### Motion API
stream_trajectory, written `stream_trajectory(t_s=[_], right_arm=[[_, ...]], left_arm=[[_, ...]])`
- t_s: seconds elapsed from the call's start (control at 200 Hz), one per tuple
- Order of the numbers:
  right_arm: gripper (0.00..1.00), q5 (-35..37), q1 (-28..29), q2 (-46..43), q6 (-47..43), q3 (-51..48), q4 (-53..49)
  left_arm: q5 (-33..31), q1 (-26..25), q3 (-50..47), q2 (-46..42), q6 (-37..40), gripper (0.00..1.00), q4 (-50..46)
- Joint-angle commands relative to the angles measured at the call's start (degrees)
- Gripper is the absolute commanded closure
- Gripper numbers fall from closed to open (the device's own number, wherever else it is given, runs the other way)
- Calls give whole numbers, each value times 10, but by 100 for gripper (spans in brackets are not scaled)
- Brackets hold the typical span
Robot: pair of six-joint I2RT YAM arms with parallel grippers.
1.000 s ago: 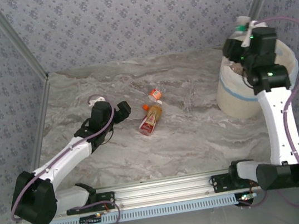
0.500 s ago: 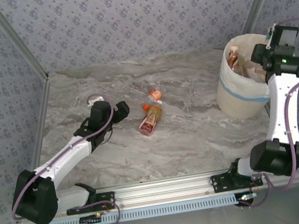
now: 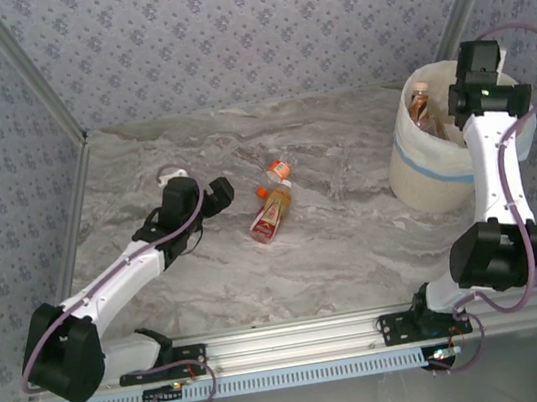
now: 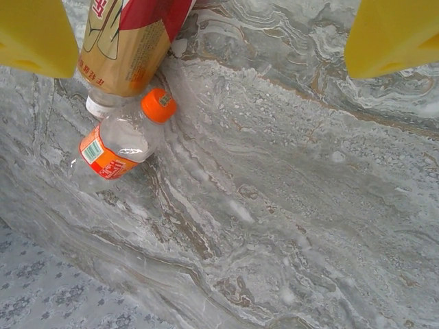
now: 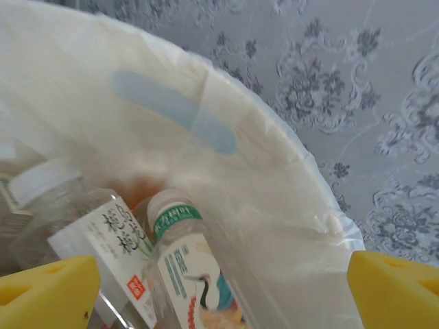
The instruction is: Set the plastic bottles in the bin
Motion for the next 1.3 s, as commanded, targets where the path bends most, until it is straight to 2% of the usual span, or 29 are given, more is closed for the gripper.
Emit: stream_trajectory(t_s=[0.0,0.26,0.45,0.625,0.73,0.869,1.144,1.209,1.299], right_arm=[[4,40,28,-16,-4,25,-9],[0,-37,119,-56,48,24,-24],[0,-222,166,-98,147,-17,9],[0,-296,196,-144,229,-84,62],[0,-344,200,-168,262,-119,95],[0,-353,207,-182,277,-134,100],[0,-344,224,-185,279,-143,94],[0,-344,227,-185,278,-145,94],[0,-344,229,-184,282,-147,93]], left_arm=[[18,3,30,10,3,1,-15],[57,3,38,32,-1,1,-20],[109,1,45,50,31,1,-18],[134,-25,76,84,122,1,-65],[119,-59,97,106,206,1,-97],[45,-125,140,157,277,1,-150],[-73,-200,200,267,305,1,-190],[-106,-209,204,284,304,0,-191],[-119,-210,200,305,295,1,-187]])
